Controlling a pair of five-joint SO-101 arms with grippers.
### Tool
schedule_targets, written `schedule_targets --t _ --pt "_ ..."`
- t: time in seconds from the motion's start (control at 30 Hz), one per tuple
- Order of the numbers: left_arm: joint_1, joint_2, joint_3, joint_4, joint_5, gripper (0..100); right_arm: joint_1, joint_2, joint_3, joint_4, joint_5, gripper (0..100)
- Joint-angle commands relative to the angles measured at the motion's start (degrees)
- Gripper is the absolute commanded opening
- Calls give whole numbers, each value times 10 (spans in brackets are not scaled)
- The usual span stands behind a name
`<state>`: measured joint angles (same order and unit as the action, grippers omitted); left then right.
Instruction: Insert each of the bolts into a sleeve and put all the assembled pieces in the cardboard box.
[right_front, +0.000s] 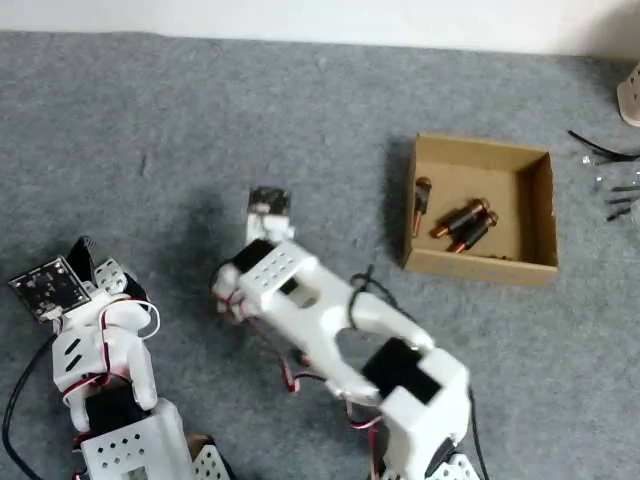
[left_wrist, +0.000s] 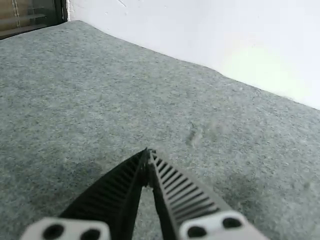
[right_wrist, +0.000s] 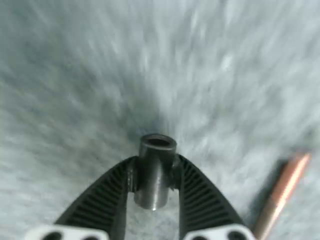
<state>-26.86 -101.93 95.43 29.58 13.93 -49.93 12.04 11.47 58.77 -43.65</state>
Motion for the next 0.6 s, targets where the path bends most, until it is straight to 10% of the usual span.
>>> schedule_targets --t 0.0,0.57 --pt "10 -3 -10 -34 11 14 63 -101 -3 5 56 4" --pt "138 2 15 -68 -90 10 166 -303 254 -194 155 4"
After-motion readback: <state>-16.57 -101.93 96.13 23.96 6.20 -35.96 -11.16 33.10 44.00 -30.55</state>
